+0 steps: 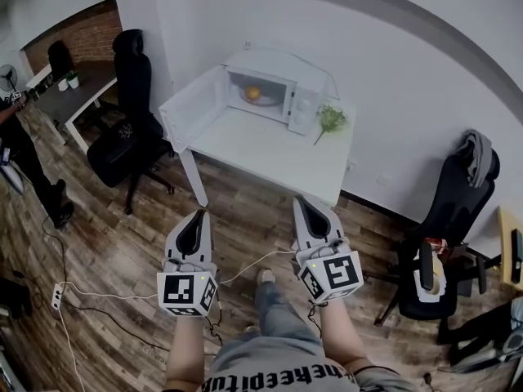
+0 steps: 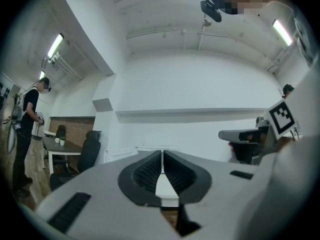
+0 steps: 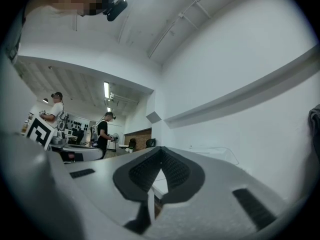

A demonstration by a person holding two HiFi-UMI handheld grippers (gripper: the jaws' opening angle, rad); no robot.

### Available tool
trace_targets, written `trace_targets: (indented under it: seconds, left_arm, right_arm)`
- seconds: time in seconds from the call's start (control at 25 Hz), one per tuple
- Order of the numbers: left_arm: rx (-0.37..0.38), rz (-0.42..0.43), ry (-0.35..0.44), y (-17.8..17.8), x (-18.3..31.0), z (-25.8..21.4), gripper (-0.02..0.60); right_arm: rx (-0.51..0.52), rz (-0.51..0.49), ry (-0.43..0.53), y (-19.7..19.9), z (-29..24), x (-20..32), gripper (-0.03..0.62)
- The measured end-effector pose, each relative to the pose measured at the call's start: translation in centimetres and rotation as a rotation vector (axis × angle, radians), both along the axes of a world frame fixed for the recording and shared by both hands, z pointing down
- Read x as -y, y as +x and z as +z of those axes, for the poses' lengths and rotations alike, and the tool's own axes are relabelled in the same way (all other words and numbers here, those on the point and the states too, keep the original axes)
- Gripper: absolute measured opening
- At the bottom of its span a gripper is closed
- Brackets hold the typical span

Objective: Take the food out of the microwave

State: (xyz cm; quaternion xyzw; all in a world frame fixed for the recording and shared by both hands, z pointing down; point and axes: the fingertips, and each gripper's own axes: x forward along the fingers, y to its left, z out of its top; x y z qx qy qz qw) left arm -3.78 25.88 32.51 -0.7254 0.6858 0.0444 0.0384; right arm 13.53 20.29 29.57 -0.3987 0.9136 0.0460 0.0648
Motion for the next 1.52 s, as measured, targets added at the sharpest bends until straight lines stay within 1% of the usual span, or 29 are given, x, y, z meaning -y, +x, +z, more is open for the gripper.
trace_targets:
  seconds: [0.24, 0.56, 1.0, 1.16, 1.4, 1.52]
  left_arm:
    - [0.004, -0.018, 0.014, -2.1, 5.1, -0.5, 0.014]
    - [0.009, -0.031, 0.014, -3.6, 13.0, -1.3, 0.014]
    - [0.028, -0.049, 0.016, -4.0, 23.3, -2.3, 0.014]
    - [0.03, -0.059, 0.031, -3.8, 25.9, -2.5, 0.014]
    - [0.035, -0.069, 0.008, -4.1, 28.4, -1.6, 0.014]
    - [0.027, -0.076, -0.009, -4.4, 29.6, -2.0, 0.014]
  right_arm:
    - [0.007, -0.025, 0.01, -2.4, -0.3, 5.4, 0.005]
    - [-0.001, -0.057, 0.016, -4.8, -1.1, 13.4, 0.006]
    - [0.019, -0.088, 0.013, -5.6, -1.7, 24.1, 0.006]
    - [0.026, -0.104, 0.013, -5.7, -1.4, 26.7, 0.006]
    - [0.029, -0.12, -0.003, -6.4, -0.6, 29.4, 0.005]
    - [0.031, -0.12, -0.012, -6.8, -0.2, 30.7, 0.006]
